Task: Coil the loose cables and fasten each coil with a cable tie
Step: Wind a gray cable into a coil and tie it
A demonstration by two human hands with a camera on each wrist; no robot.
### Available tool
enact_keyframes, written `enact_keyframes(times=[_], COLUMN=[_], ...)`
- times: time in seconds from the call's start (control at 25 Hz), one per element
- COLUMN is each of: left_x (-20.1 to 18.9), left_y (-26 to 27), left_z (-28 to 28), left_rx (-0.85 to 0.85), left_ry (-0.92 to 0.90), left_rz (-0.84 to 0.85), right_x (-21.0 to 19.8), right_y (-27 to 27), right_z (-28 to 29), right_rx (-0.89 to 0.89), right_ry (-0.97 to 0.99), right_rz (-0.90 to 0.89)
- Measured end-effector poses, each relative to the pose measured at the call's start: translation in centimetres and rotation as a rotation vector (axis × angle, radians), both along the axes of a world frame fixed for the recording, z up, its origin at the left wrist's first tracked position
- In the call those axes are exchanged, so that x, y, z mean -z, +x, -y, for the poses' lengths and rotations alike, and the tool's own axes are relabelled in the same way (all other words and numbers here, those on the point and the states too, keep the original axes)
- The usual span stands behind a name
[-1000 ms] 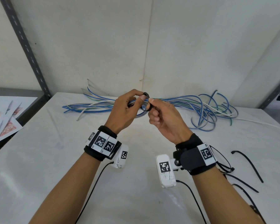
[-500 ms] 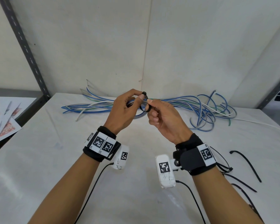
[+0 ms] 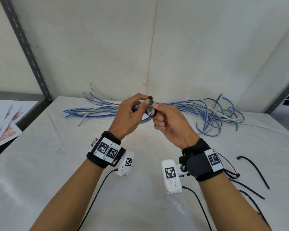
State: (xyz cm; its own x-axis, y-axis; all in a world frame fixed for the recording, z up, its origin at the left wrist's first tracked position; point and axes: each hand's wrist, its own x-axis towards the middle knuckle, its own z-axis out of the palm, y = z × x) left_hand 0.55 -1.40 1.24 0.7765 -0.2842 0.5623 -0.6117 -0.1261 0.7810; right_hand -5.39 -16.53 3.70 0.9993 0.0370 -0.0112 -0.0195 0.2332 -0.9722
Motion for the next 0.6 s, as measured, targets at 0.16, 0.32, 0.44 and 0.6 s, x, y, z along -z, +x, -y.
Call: enact_keyframes(times=[0.16, 0.32, 0.44, 0.6], left_x=[0.1, 0.1, 0.5, 1.0], left_y=[0.1, -0.4, -0.5, 0.1], left_z=[0.0, 0.2, 0.6, 0.5], left_rx=[-0.015, -0.04, -0.06, -0.024], left_ry=[0.015, 0.054, 0.065, 0.022], left_rz=[0.016, 0.068, 0.072, -0.008], right_x=[-0.2, -0.3, -0.4, -0.3], right_y=[0.0, 0.2, 0.5, 0.9], right_z=[-0.1, -0.3, -0.2, -0.3], right_rx=[0.014, 0.052, 0.12, 0.336], right_ry=[0.043, 0.129, -0.049, -0.329], right_rz=[-0.021, -0.052, 0.014, 0.093])
